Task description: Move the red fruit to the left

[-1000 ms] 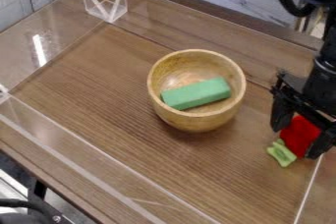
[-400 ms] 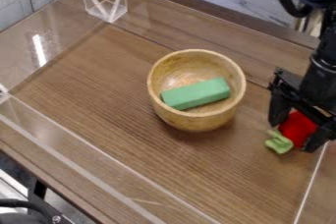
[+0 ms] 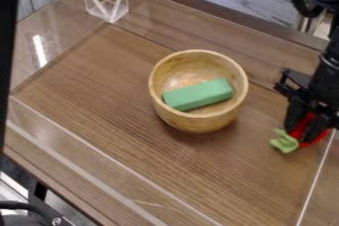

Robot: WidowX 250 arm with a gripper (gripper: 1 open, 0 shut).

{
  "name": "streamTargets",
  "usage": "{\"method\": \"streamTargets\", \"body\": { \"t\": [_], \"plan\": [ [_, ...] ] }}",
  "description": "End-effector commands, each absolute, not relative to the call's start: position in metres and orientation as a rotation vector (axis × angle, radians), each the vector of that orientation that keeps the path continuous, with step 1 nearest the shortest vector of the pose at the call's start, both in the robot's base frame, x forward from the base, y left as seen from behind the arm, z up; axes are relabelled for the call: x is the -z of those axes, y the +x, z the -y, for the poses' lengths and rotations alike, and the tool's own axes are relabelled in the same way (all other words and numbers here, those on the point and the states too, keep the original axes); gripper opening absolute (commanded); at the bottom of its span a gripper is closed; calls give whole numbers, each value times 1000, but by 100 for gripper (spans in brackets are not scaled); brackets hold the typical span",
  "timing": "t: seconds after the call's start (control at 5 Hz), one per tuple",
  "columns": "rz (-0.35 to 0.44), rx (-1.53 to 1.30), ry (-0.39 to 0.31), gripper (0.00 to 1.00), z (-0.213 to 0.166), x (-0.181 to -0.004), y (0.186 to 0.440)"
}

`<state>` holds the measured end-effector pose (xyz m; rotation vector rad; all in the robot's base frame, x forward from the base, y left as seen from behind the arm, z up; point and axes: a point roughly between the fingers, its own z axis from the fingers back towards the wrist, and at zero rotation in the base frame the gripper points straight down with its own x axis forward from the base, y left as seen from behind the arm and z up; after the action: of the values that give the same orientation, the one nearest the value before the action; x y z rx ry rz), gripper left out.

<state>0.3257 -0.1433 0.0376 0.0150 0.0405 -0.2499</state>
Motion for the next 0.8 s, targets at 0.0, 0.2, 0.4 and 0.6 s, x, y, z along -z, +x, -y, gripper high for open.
{"method": "streamTargets", "body": {
  "t": [0.0,0.2,0.4,0.6],
  "plan": [
    [3,224,8,100,153,-49,342],
    [-9,316,18,0,158,-53,342],
    [-19,407,19,0,159,-57,341],
    [-31,435,20,0,160,-44,340]
  ]
}}
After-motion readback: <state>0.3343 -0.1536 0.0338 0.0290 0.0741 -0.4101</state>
